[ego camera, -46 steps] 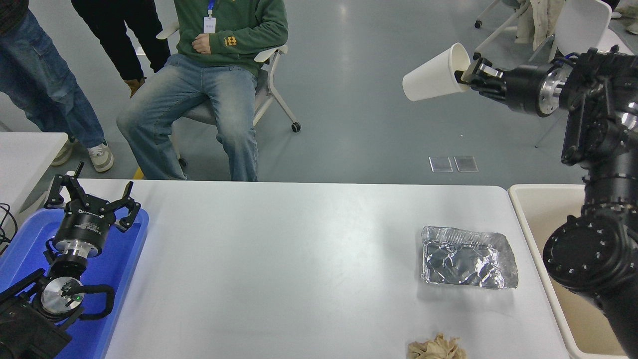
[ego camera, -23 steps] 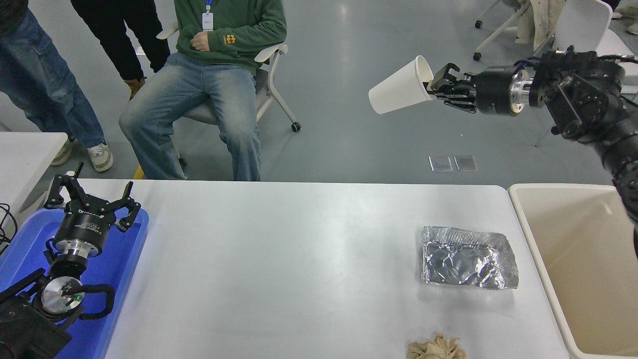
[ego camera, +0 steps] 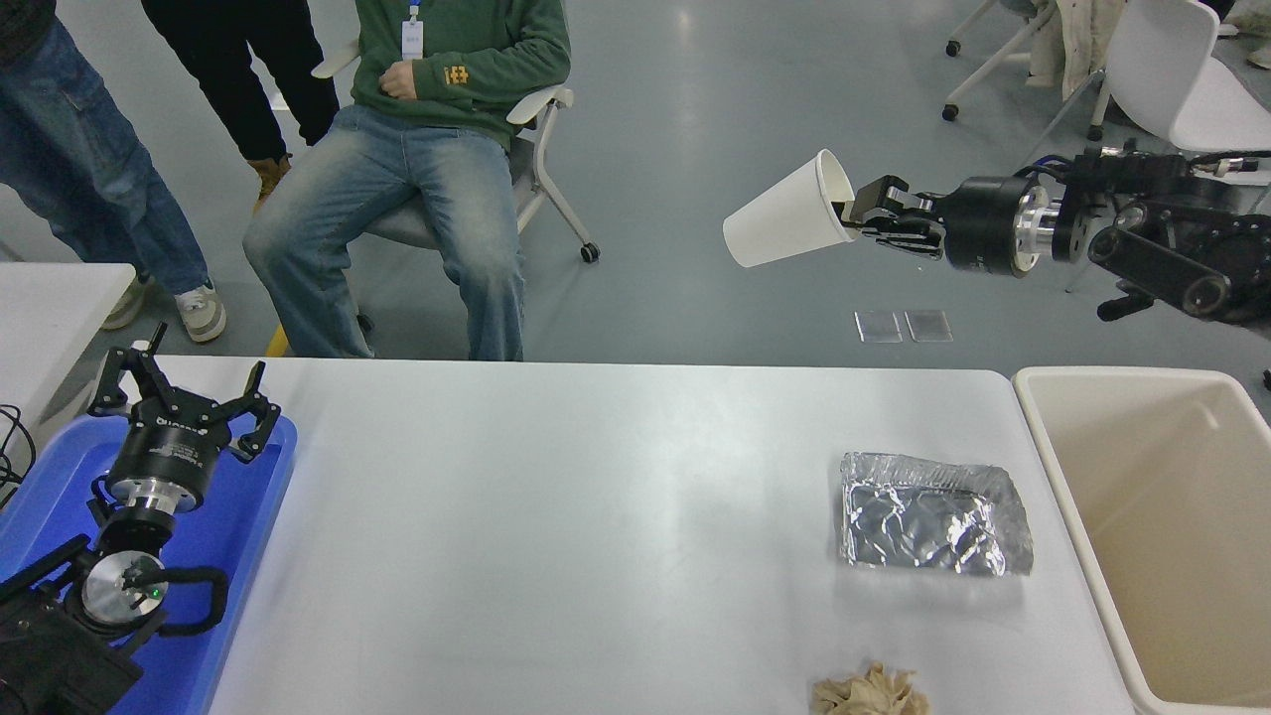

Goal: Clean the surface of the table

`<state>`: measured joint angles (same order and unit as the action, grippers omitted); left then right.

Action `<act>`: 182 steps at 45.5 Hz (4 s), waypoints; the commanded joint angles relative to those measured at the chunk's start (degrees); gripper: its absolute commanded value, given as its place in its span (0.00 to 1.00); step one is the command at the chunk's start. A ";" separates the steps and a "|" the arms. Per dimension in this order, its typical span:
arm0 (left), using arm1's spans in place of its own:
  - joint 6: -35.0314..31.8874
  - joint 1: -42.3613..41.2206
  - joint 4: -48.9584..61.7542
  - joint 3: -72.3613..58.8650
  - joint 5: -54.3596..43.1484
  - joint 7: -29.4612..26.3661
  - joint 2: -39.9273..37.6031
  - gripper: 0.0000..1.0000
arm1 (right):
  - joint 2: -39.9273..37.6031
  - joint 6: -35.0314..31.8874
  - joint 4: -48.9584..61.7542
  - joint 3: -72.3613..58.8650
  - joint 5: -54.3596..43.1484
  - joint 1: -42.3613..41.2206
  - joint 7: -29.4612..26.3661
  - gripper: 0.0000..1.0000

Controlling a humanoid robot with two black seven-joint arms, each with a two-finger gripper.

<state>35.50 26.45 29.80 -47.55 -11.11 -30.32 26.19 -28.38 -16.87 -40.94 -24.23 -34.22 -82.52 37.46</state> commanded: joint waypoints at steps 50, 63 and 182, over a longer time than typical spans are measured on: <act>0.01 0.00 0.00 0.00 -0.05 0.00 0.00 1.00 | -12.13 7.82 -4.77 -0.46 -14.29 -0.80 -0.38 0.00; 0.01 0.00 0.00 0.00 -0.05 0.00 0.00 1.00 | -14.95 8.08 0.94 -2.31 -14.65 -0.45 -0.38 0.00; 0.01 0.00 0.00 -0.09 0.04 0.00 0.00 1.00 | -0.54 32.17 30.04 15.97 19.45 43.06 -20.59 0.00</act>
<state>35.47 26.46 29.79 -47.61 -11.11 -30.32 26.19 -29.30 15.13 -10.82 -9.09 -19.47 -39.80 19.57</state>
